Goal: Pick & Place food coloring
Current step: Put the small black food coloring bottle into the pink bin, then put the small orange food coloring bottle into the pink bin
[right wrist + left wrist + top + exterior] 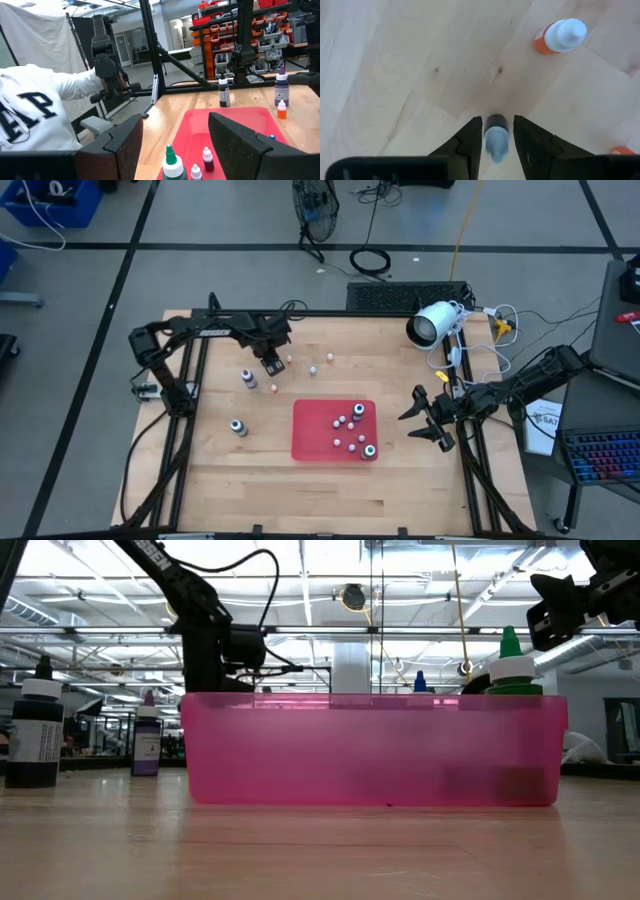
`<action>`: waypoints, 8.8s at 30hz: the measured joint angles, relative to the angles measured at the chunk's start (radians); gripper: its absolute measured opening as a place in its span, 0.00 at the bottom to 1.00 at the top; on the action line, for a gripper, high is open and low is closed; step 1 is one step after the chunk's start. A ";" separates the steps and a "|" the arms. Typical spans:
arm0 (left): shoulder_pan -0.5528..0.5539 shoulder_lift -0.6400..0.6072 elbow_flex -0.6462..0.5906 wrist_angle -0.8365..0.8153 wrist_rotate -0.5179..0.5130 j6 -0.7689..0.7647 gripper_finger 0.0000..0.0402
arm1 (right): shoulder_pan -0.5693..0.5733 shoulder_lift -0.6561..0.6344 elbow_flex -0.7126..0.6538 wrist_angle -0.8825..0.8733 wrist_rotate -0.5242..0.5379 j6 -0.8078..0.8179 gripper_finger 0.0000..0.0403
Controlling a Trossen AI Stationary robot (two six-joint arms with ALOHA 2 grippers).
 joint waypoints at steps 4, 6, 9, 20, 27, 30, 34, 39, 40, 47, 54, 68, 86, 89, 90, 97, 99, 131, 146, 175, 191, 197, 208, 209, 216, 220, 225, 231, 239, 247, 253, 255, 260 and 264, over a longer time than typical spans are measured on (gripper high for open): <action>-0.001 -0.028 0.001 -0.001 -0.004 -0.018 0.29 | 0.000 0.000 0.000 0.000 0.000 0.000 0.53; -0.001 -0.024 0.001 -0.006 -0.003 -0.028 0.29 | 0.000 0.000 0.000 0.000 0.000 0.000 0.54; -0.003 -0.026 0.000 -0.017 0.000 -0.031 0.29 | 0.000 0.000 0.000 0.000 0.000 0.000 0.54; -0.008 -0.025 0.000 -0.038 0.001 -0.051 0.29 | 0.000 0.000 0.000 0.000 0.000 0.000 0.53; -0.008 -0.025 0.000 -0.038 0.001 -0.054 0.29 | 0.000 0.000 0.000 0.000 0.000 0.000 0.53; -0.008 -0.025 0.000 -0.044 0.000 -0.054 0.29 | 0.000 0.000 0.000 0.000 0.000 0.000 0.53; -0.008 -0.025 0.000 -0.049 0.000 -0.055 0.29 | 0.000 0.000 0.000 0.000 0.000 0.000 0.54; -0.007 -0.025 0.001 -0.054 -0.033 -0.081 0.29 | 0.000 0.000 0.000 0.000 0.000 0.000 0.53; -0.006 -0.025 0.001 -0.056 -0.033 -0.081 0.29 | 0.000 0.000 0.000 0.000 0.000 0.000 0.53; -0.006 -0.025 0.001 -0.073 -0.026 -0.085 0.29 | 0.000 0.000 0.000 0.000 0.000 0.000 0.53; -0.005 -0.025 0.001 -0.081 -0.026 -0.109 0.40 | 0.000 0.000 0.000 0.000 0.000 0.000 0.54; -0.005 -0.025 0.001 -0.078 -0.026 -0.105 0.60 | 0.000 0.000 0.000 0.000 0.000 0.000 0.54; 0.021 -0.026 -0.031 -0.047 -0.017 -0.102 0.53 | 0.000 0.000 0.000 0.000 0.000 0.000 0.53; 0.021 -0.026 -0.032 -0.020 -0.017 -0.096 0.54 | 0.000 0.000 0.000 0.000 0.000 0.000 0.53; 0.021 -0.026 -0.032 -0.011 -0.012 -0.096 0.54 | 0.000 0.000 0.000 0.000 0.000 0.000 0.53; 0.021 -0.026 -0.032 0.003 0.009 -0.088 0.50 | 0.000 0.000 0.000 0.000 0.000 0.000 0.53; 0.021 -0.026 -0.032 -0.006 0.009 -0.088 0.49 | 0.000 0.000 0.000 0.000 0.000 0.000 0.53; 0.021 -0.026 -0.029 -0.009 0.004 -0.049 0.12 | 0.000 0.000 0.000 0.000 0.000 0.000 0.54; -0.252 -0.140 0.259 -0.182 0.000 -0.082 0.12 | 0.000 0.000 0.000 0.000 0.000 0.000 0.54; -0.558 0.339 0.489 -0.020 0.159 0.007 0.12 | 0.000 0.000 0.000 0.000 0.000 0.000 0.54; -0.557 0.353 0.490 0.002 0.158 0.003 0.35 | 0.000 0.000 0.000 0.000 0.000 0.000 0.54; -0.551 0.323 0.515 -0.057 0.157 0.016 0.42 | 0.000 0.000 0.000 0.000 0.000 0.000 0.54; -0.484 0.023 0.404 -0.287 0.067 -0.181 0.46 | 0.000 0.000 0.000 0.000 0.000 0.000 0.54; -0.468 -0.010 0.364 -0.275 0.064 -0.214 0.46 | 0.000 0.000 0.000 0.000 0.000 0.000 0.54; -0.352 -0.109 0.139 -0.139 0.050 -0.367 0.48 | 0.000 0.000 0.000 0.000 0.000 0.000 0.54; -0.310 -0.085 0.078 -0.125 0.044 -0.384 0.57 | 0.000 0.000 0.000 0.000 0.000 0.000 0.53; -0.284 -0.063 0.051 -0.121 0.041 -0.371 0.69 | 0.000 0.000 0.000 0.000 0.000 0.000 0.54; -0.292 -0.059 0.016 -0.112 0.039 -0.363 0.74 | 0.000 0.000 0.000 0.000 0.000 0.000 0.54; -0.295 -0.059 -0.056 -0.044 0.034 -0.381 0.74 | 0.000 0.000 0.000 0.000 0.000 0.000 0.54; -0.295 -0.059 -0.098 0.028 0.033 -0.387 0.74 | 0.000 0.000 0.000 0.000 0.000 0.000 0.54; -0.296 -0.059 -0.098 0.025 0.057 -0.390 0.70 | 0.000 0.000 0.000 0.000 0.000 0.000 0.54; -0.296 -0.059 -0.098 0.025 0.062 -0.390 0.66 | 0.000 0.000 0.000 0.000 0.000 0.000 0.54; -0.296 -0.059 -0.098 0.025 0.062 -0.390 0.53 | 0.000 0.000 0.000 0.000 0.000 0.000 0.54; -0.296 -0.059 -0.098 0.024 0.063 -0.392 0.43 | 0.000 0.000 0.000 0.000 0.000 0.000 0.54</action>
